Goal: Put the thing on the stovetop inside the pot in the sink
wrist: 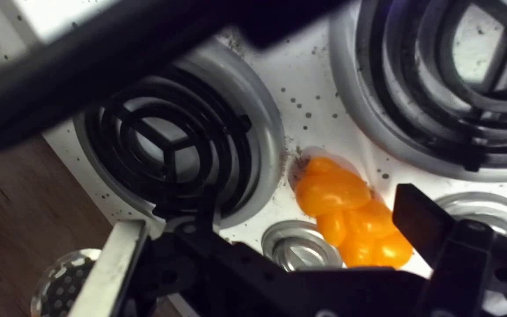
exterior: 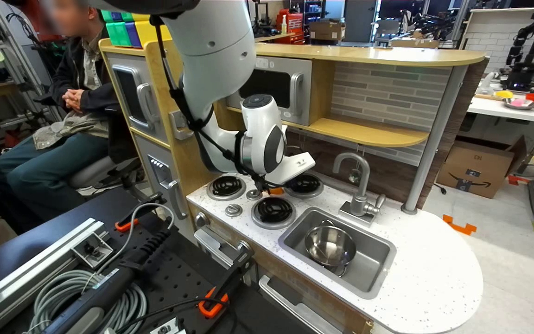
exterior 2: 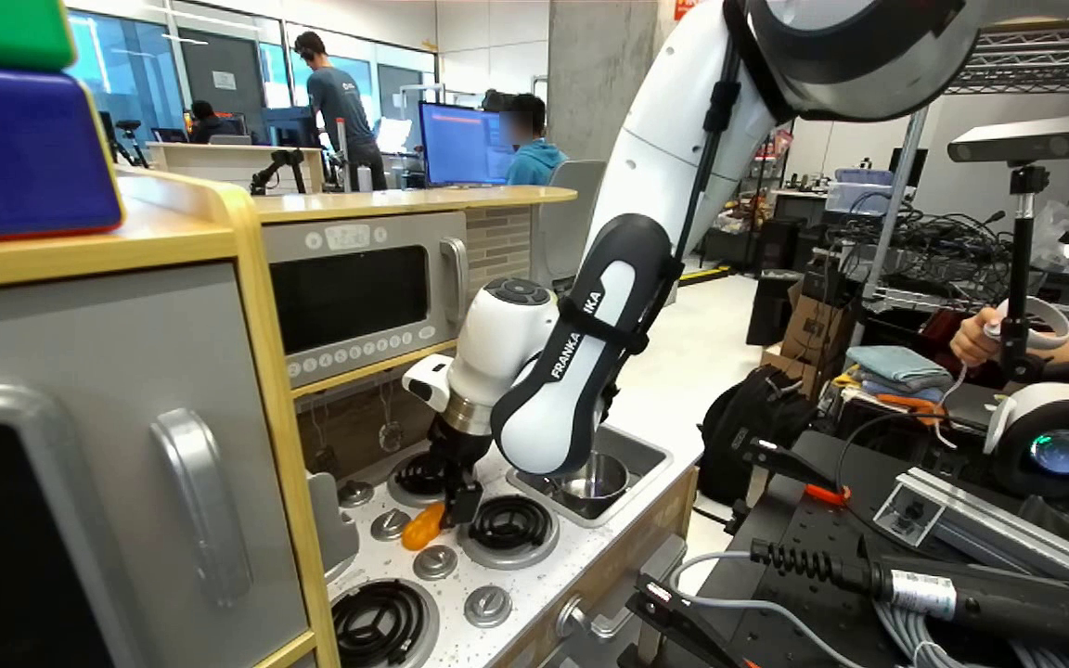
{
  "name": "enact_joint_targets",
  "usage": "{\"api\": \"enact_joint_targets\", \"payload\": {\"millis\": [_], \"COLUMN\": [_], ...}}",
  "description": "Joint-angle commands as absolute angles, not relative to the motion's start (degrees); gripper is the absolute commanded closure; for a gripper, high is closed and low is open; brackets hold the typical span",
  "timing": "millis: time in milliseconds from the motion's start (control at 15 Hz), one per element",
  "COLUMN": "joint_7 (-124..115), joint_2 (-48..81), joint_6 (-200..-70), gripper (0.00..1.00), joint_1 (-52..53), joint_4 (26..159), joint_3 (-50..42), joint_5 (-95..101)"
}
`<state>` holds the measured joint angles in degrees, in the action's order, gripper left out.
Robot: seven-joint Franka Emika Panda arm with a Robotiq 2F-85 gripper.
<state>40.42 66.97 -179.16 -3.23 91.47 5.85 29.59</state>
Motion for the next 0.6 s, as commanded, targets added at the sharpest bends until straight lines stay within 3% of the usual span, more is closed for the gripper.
{"api": "enact_joint_targets", "payload": {"millis": [0,533], "joint_7": [40.3,42.6], "joint_2": [70.2,71.4], "joint_6": [-172.5,-164.9], "gripper": [0.0,0.0], "joint_1": [-2.6,-3.6], "joint_4": [85.4,82.1], "joint_3": [6.2,9.5], "joint_5": [27.1,23.4]}}
